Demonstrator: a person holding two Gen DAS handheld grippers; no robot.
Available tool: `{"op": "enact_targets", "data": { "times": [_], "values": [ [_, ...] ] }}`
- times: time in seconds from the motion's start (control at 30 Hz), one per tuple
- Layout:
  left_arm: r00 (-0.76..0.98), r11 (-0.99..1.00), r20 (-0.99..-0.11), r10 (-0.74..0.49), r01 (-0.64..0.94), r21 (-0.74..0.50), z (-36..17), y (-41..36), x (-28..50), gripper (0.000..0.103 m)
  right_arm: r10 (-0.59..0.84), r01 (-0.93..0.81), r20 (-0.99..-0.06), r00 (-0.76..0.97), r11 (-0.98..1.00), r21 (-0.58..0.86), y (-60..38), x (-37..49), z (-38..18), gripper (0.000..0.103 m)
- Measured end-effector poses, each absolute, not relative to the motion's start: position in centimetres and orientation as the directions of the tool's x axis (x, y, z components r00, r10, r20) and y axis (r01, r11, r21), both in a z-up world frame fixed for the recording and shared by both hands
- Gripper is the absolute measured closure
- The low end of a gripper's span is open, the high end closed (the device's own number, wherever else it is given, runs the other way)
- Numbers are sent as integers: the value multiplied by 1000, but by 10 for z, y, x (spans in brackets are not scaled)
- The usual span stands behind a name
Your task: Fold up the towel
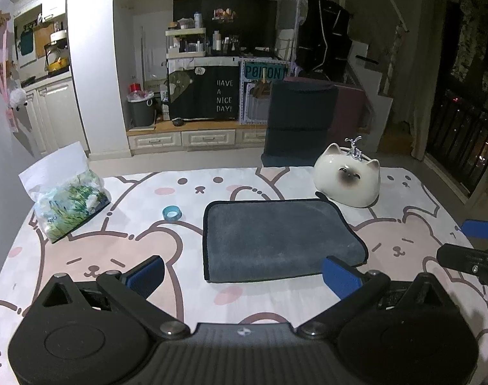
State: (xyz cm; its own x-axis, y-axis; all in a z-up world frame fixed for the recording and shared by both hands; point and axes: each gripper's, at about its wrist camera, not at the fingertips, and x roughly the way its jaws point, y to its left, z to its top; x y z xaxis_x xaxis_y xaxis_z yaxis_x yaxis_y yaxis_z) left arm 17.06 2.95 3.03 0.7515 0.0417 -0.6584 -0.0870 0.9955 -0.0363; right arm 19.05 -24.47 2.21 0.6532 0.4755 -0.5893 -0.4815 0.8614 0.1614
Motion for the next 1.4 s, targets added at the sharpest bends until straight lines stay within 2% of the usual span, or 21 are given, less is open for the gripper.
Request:
{"op": "enact_targets", "data": {
  "times": [1.07, 1.4],
  "values": [
    [768, 998, -639, 44, -66, -11, 43, 5, 73, 0, 477, -479, -536, 696, 865, 149, -274, 100, 34, 0],
    [761, 998, -647, 33, -57, -15, 30, 1, 44, 0, 484, -496, -576, 659, 855, 151, -278, 73, 27, 0]
  ]
}}
